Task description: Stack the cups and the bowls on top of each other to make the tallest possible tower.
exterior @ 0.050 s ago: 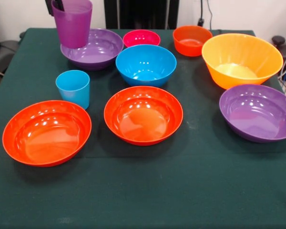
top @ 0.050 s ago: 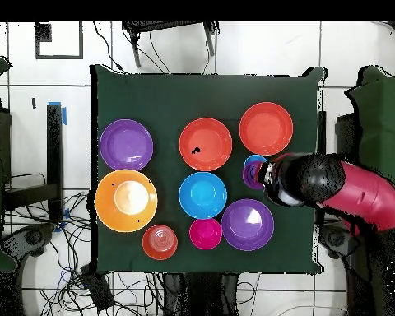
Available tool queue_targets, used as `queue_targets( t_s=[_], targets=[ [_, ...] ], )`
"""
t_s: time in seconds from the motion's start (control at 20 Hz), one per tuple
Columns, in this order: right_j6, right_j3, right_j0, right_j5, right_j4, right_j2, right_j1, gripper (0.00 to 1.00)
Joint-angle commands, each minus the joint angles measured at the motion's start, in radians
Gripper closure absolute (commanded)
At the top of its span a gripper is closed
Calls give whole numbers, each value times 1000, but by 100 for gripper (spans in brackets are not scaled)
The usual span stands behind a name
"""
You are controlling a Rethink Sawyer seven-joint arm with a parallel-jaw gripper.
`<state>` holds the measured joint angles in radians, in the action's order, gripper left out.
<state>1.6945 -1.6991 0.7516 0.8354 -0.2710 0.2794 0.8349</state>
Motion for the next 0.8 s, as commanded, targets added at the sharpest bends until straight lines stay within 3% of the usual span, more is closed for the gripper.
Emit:
queue_targets(
  t_s=[0.05,0.3,0.8],
  targets=[
    [-273,-152,49,-107,-130,128,-40,100],
    [-272,-155,110,-148,-176,181,-63,100],
    [-281,-105,173,-145,-264,271,-123,100]
  ],
)
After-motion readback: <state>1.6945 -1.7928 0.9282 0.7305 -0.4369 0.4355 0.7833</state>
